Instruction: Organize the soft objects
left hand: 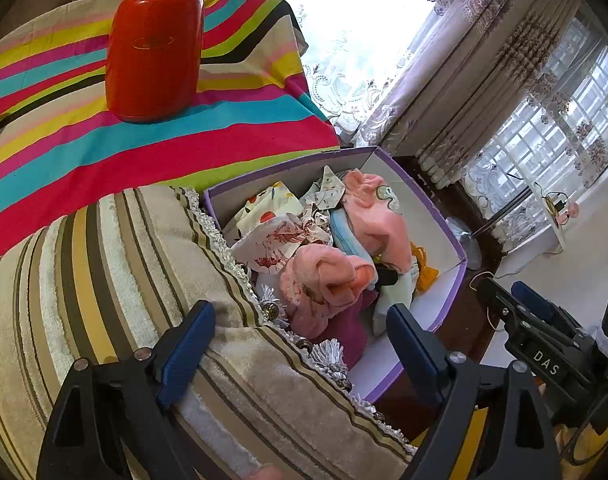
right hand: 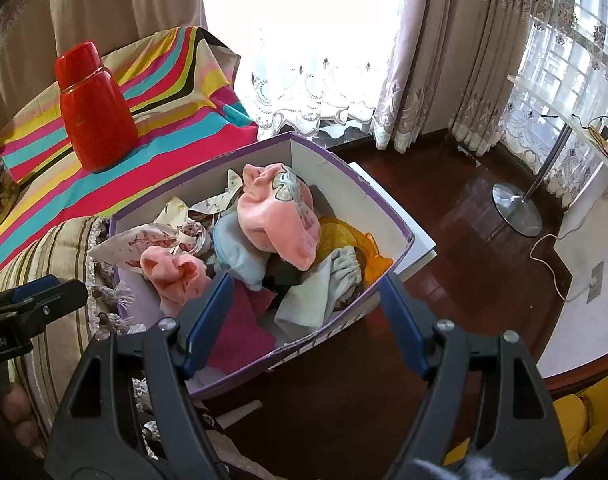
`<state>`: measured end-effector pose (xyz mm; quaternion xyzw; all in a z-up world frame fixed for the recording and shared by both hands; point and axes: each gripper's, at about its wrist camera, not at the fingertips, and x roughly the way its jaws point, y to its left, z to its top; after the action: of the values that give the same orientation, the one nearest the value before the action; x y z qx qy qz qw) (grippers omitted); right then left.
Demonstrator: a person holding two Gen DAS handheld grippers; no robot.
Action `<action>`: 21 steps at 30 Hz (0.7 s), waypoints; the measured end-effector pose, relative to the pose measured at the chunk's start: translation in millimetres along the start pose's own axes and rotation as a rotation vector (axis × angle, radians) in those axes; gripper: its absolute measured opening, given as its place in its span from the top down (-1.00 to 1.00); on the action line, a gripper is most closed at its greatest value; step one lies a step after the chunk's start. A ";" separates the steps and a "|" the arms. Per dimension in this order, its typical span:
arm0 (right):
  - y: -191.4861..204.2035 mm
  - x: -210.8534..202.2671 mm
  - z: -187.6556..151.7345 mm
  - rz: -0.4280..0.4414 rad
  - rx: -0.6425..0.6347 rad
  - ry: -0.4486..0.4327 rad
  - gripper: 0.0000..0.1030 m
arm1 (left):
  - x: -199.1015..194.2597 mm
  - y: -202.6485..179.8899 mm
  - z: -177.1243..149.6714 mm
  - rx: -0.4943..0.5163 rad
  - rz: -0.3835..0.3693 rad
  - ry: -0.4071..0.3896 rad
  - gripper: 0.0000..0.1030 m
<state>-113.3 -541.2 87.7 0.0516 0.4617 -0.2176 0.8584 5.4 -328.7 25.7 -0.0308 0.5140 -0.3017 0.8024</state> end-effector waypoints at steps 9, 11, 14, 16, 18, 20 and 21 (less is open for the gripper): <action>0.0 2.4 -0.1 -0.002 0.001 0.007 -0.52 | 2.2 -2.3 0.0 0.006 0.005 0.005 -0.76; 0.1 2.5 -0.4 -0.002 0.001 0.007 -0.52 | 2.2 -2.1 0.0 0.006 0.004 0.004 -0.76; -0.2 2.7 -0.1 -0.002 -0.001 0.007 -0.52 | 2.2 -2.3 -0.1 0.005 0.004 0.004 -0.76; 0.0 2.7 -0.2 -0.004 -0.001 0.007 -0.52 | 2.2 -2.1 0.0 0.004 0.003 0.004 -0.76; -0.1 3.0 -0.5 -0.004 -0.001 0.008 -0.52 | 2.2 -2.1 -0.2 0.005 0.004 0.004 -0.76; -0.1 4.0 -1.7 -0.005 0.001 0.010 -0.53 | 2.2 -2.1 -0.2 0.005 0.004 0.004 -0.76; -0.5 4.3 -1.9 -0.005 0.002 0.011 -0.53 | 2.2 -2.1 -0.2 0.006 0.004 0.004 -0.76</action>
<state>-112.9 -542.5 83.1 0.0526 0.4663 -0.2200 0.8552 4.9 -331.5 24.6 -0.0267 0.5150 -0.3014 0.8020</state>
